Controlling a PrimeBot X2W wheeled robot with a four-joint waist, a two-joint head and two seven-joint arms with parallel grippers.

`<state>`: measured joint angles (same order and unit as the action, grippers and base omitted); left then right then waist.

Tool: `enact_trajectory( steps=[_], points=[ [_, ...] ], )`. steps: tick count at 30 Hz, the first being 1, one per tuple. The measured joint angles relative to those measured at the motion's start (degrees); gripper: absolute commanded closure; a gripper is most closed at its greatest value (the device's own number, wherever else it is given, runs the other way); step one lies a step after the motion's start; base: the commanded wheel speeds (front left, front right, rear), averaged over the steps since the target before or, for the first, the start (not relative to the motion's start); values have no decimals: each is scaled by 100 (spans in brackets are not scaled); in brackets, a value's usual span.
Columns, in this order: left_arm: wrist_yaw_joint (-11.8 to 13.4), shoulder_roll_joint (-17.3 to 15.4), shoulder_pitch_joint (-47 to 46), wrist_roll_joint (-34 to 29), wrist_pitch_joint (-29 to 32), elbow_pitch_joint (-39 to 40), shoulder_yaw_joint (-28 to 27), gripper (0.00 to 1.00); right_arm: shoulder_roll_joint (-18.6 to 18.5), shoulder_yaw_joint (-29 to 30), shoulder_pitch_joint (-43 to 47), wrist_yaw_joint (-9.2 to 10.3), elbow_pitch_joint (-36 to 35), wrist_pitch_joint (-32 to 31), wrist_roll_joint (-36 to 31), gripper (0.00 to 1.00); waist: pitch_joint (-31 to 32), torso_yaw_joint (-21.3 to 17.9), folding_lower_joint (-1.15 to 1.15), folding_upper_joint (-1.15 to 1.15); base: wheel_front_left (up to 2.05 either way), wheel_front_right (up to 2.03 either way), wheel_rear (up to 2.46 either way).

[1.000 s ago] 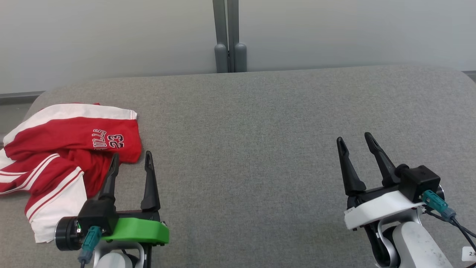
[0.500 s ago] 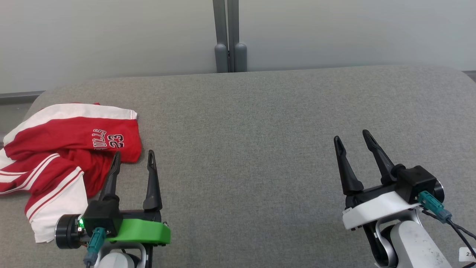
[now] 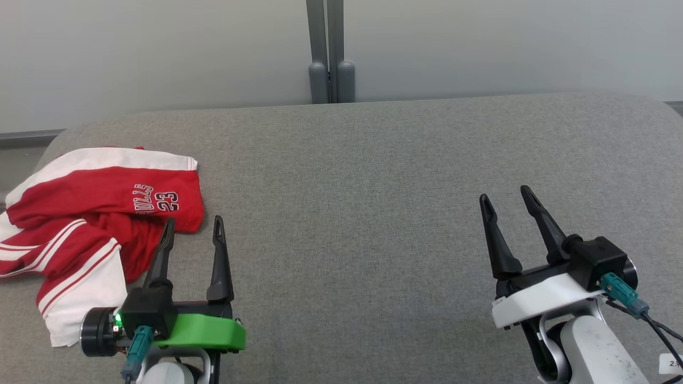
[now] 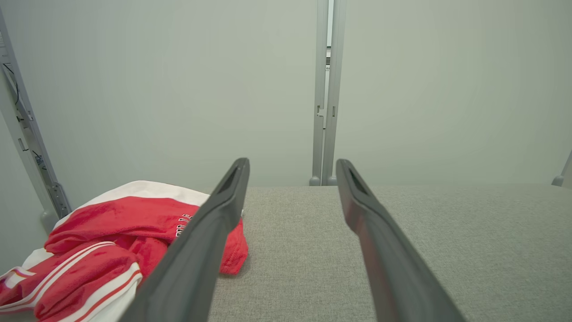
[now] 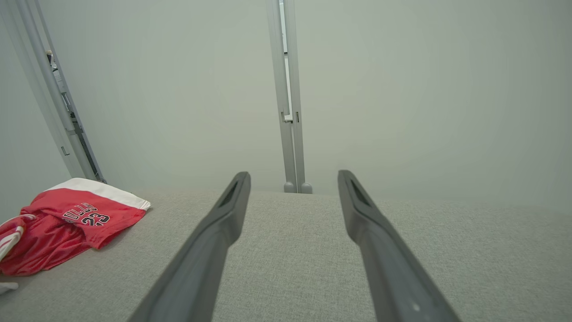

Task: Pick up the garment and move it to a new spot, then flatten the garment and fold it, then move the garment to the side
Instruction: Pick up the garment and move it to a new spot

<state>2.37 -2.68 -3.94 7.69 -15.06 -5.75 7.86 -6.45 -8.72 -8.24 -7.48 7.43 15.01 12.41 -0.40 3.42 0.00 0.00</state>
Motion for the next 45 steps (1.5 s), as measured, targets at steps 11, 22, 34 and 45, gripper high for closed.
enact_trajectory(
  steps=[11, 22, 34, 45],
  points=[
    [16, 0, -1, 26, 0, -18, 13, 0, 0, -18, -1, 0, 32, 0, 34, 0, -2, 45, 0, 0, 0, 0, 0],
    [16, -2, -4, 54, -8, -110, -47, 0, 2, -149, 50, 0, 60, 4, 325, 0, 10, 492, 0, 0, 0, 0, 0],
    [-2, -3, 12, 182, -8, -166, -183, 0, -29, -413, 92, 0, 134, 4, 762, 0, 12, 1328, 0, 0, 0, 0, 0],
    [-81, -4, 70, 176, -8, -211, -322, 0, -44, -590, 103, 0, 186, 4, 860, 0, 61, 2031, 0, 0, 0, 0, 0]
  ],
)
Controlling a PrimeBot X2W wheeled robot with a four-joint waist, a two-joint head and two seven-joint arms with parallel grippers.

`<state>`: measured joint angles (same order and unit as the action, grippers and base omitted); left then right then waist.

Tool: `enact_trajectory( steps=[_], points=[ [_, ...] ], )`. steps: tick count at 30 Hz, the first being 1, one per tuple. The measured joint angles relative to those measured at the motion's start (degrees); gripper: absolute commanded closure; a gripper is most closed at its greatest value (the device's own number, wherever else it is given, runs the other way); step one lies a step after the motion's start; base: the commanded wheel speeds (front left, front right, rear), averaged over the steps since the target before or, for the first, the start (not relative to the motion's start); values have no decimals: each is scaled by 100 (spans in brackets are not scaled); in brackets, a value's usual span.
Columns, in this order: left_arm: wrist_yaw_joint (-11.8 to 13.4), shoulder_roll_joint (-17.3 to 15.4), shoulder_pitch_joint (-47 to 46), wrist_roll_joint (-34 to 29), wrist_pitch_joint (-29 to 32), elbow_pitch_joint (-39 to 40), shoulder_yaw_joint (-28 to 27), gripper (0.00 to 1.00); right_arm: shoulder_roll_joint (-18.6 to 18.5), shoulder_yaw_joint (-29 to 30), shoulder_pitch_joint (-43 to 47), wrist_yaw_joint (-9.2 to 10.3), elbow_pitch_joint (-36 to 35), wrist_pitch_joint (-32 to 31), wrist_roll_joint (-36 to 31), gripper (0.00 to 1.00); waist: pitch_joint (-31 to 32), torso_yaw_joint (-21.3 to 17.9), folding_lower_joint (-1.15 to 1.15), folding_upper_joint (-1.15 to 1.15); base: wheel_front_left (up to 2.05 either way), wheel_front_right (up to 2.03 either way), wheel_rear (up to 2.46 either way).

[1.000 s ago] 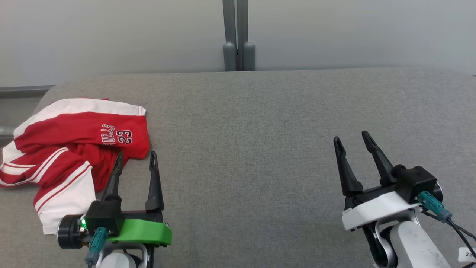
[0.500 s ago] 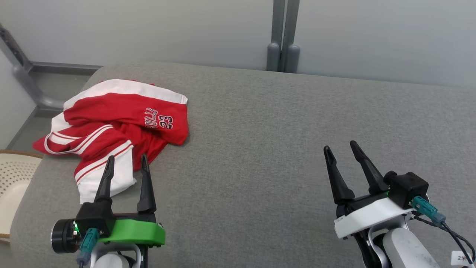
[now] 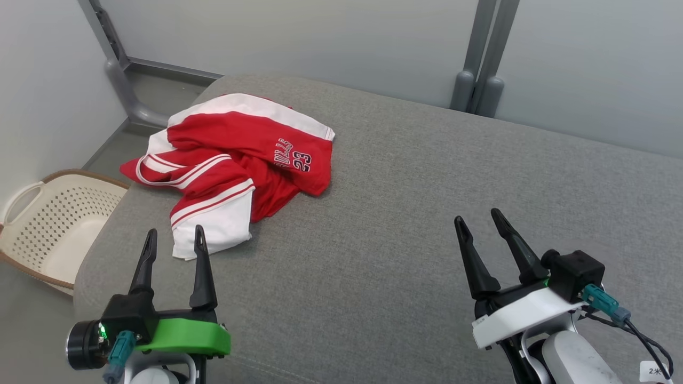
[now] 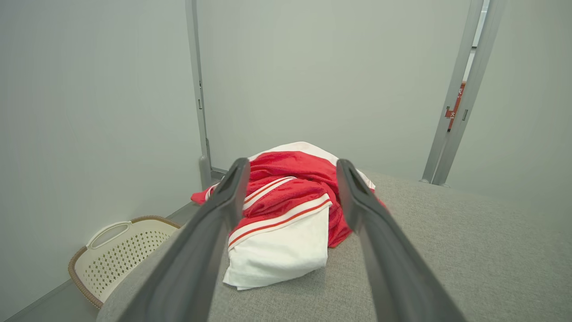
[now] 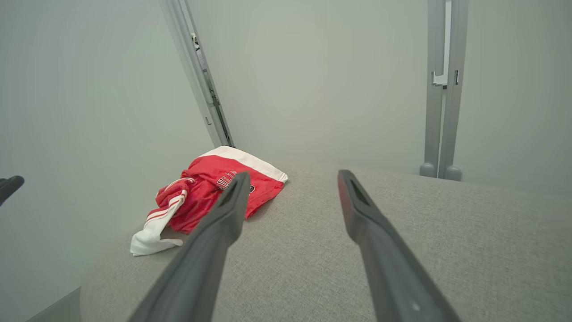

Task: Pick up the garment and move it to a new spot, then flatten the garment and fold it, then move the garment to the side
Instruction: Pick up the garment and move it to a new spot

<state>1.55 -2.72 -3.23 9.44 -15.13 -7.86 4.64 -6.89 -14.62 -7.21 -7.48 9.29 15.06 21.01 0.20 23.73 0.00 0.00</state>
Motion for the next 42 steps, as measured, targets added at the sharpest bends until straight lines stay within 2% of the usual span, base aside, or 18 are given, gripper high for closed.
enact_trajectory(
  steps=[6, 18, 21, 28, 32, 37, 42],
  points=[
    [-8, 0, 19, 0, -1, -5, -40, 0, 10, -38, 14, 0, 0, -1, 0, 0, 44, 144, 0, 0, 0, 0, 0],
    [-26, 0, -7, 342, 0, -370, -46, 0, -71, -111, -9, 0, -11, 0, 60, 0, -77, 5, 0, 0, 0, 0, 0],
    [-141, -3, -206, 549, 5, -581, -5, 0, -109, -70, -18, 0, -22, 0, 63, 0, -148, -40, 0, 0, 0, 0, 0],
    [-264, -278, -1215, 781, 1123, -731, -63, 0, -178, 11, -157, 0, -74, 0, 44, 0, -367, -178, 0, 0, 0, 0, 0],
    [-356, -602, -1912, 980, 2014, -836, -178, 0, -223, 4, -283, 0, -120, 0, 10, 0, -559, -324, 0, 0, 0, 0, 0],
    [-460, -955, -2858, 1187, 3152, -1368, -222, 0, -337, 42, -409, 0, -192, -1, -18, 0, -842, -543, 0, 0, 0, 0, 0],
    [-575, -1411, -3631, 1380, 3873, -1879, -338, 0, -391, 30, -654, 0, -290, 0, -40, 0, -1092, -864, 0, 0, 0, 0, 0]
  ],
)
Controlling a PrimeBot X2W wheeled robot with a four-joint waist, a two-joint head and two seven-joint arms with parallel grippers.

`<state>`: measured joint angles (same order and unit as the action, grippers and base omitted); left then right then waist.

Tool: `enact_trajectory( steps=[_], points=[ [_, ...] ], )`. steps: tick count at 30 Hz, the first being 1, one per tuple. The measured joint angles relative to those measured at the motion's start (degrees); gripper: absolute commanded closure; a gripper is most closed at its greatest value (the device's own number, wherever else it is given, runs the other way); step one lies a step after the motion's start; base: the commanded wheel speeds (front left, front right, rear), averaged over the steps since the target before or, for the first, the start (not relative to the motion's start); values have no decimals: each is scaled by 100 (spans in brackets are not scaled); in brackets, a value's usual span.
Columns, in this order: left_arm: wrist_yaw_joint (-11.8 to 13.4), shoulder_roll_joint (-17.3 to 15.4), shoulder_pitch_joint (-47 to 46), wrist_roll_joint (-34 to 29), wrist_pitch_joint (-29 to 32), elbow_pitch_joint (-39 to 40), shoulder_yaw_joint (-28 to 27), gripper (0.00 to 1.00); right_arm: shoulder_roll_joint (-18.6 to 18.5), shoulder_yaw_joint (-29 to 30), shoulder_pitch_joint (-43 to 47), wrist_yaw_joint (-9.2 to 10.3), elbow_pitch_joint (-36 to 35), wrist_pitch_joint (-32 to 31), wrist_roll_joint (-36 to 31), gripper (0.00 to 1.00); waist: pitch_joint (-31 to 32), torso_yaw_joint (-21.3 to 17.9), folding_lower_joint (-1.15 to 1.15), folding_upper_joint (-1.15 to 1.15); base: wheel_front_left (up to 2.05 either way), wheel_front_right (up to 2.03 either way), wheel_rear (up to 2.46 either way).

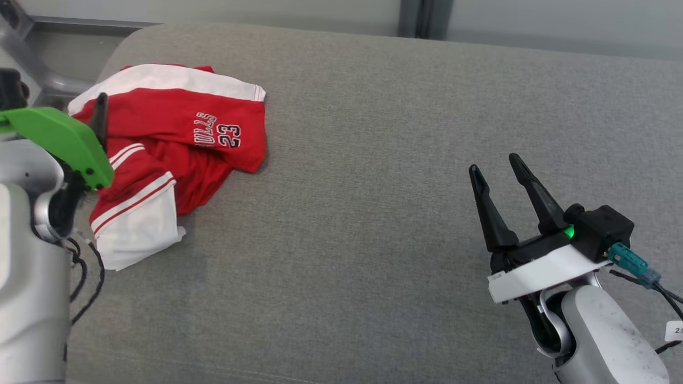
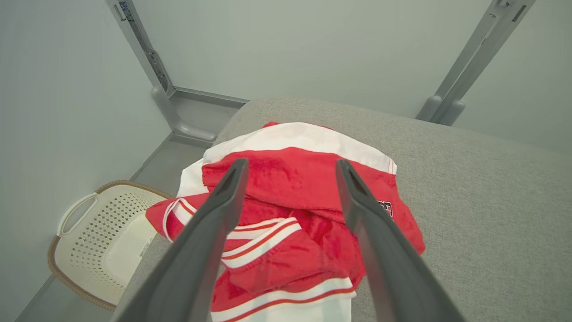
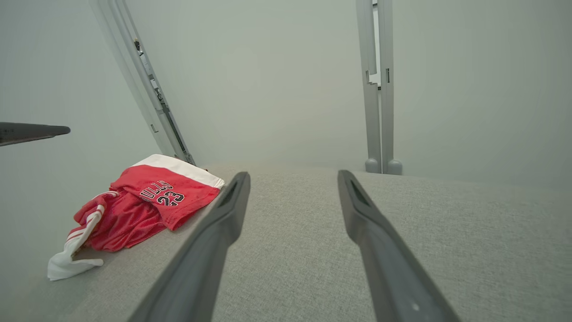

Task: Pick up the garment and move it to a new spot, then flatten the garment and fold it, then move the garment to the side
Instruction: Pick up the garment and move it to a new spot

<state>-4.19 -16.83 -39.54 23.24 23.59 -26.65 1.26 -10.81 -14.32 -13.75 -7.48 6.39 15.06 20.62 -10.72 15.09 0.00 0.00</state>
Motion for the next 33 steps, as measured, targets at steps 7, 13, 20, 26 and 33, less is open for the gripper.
enact_trajectory(
  steps=[7, 13, 20, 26, 33],
  points=[
    [-143, -494, -670, 259, 772, -943, -83, 0, -36, -37, -151, 0, -18, 0, 11, 0, -351, -535, 0, 0, 0, 0, 0],
    [-160, -817, -1018, 425, 800, -1772, -268, 0, -36, -85, -318, 0, -58, 0, 14, 0, -607, -977, 0, 0, 0, 0, 0],
    [-77, -1058, -1191, 399, 684, -2636, -293, 0, -57, -88, -380, 0, -71, 0, 23, 0, -844, -1413, 0, 0, 0, 0, 0],
    [-97, -1099, -1333, 361, 401, -3069, -189, 72, -35, -21, -379, 0, -55, 0, 46, 0, -916, -1604, 0, 0, 0, 0, 0],
    [-233, -1167, -1524, 229, 191, -3349, 45, 100, 11, -48, -369, 0, 16, -1, 58, 0, -768, -1537, 1, 0, 0, 0, 0]
  ],
)
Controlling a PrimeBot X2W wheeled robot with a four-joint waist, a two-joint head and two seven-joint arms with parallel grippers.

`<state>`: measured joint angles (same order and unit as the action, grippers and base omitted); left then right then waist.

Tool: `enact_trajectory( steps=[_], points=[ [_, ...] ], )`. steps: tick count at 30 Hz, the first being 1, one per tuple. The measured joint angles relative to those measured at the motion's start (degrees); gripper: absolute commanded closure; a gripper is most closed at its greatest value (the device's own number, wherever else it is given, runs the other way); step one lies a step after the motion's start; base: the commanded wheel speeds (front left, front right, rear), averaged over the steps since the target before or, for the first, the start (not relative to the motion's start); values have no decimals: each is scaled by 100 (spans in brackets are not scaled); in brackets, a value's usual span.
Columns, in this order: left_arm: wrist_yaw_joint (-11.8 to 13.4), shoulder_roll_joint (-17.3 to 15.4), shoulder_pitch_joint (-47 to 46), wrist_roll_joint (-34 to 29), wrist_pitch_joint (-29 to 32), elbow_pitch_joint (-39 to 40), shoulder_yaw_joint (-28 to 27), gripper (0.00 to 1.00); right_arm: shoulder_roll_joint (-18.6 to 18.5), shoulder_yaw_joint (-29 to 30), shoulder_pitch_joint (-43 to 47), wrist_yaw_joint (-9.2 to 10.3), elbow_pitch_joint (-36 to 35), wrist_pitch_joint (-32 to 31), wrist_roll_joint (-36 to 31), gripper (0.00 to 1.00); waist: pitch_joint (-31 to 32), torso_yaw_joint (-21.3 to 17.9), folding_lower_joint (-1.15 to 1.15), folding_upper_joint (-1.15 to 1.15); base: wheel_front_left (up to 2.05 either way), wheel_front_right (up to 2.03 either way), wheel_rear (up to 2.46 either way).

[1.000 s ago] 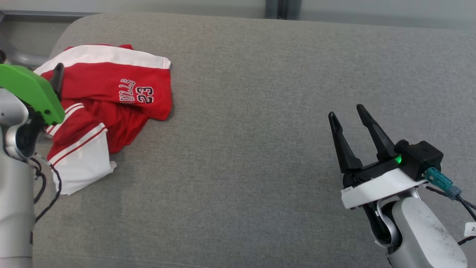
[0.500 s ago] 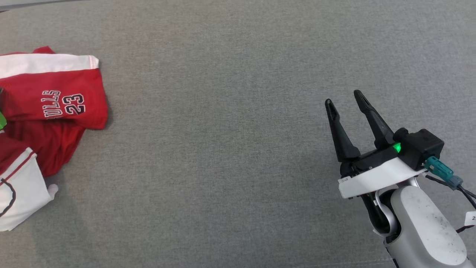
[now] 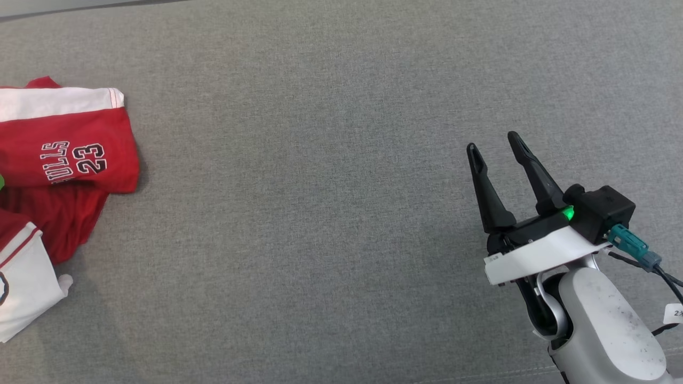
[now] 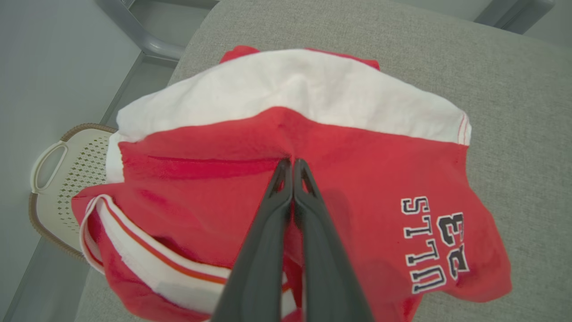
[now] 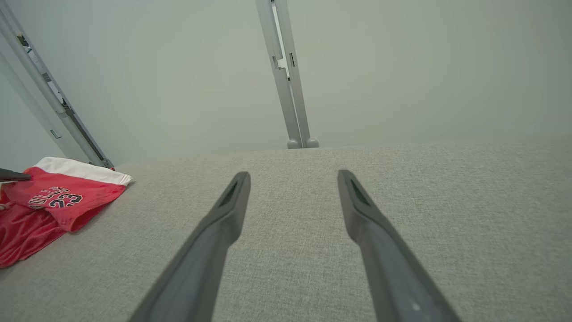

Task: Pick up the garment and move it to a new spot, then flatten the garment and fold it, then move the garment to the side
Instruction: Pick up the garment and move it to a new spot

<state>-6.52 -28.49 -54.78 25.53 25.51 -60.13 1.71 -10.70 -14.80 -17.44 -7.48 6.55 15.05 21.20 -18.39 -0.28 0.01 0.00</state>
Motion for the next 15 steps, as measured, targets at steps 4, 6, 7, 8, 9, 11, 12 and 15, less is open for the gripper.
enact_trajectory(
  steps=[4, 6, 7, 8, 9, 11, 12, 15],
  points=[
    [-47, -30, -18, 0, -136, -122, 107, 100, 44, -23, 31, 0, 68, 1, 23, 0, 123, 45, 0, 0, 0, 0, 0],
    [-56, -70, -19, -2, -280, -119, 188, 100, 64, -43, 49, 0, 94, 1, 23, 0, 200, 66, 0, 0, 0, 0, 0],
    [-59, -82, -19, -4, -333, -110, 234, 100, 68, -51, 62, 0, 103, 1, 24, 0, 234, 73, 0, 0, 0, 0, 0],
    [-62, -88, -20, -5, -401, -78, 290, 100, 76, -56, 79, 0, 121, 0, 29, 0, 279, 80, 0, 0, 0, 0, 0],
    [-66, -85, -26, -5, -471, -21, 353, 100, 82, -63, 93, 0, 138, 1, 35, 0, 326, 86, -1, 0, 0, 0, 0],
    [-80, -49, -65, 8, -550, 148, 523, 100, 89, -73, 133, 0, 169, 0, 41, 0, 417, 94, -1, 0, 0, 0, 0],
    [-80, -15, -76, 51, -589, 289, 645, 100, 98, -79, 171, 0, 191, 1, 42, 0, 471, 98, -1, 0, 0, 0, 0],
    [-87, 45, -75, 291, -609, 738, 1021, 100, 129, -81, 259, 0, 222, 1, 69, 0, 631, 104, -1, 0, 0, 0, 0]
  ],
)
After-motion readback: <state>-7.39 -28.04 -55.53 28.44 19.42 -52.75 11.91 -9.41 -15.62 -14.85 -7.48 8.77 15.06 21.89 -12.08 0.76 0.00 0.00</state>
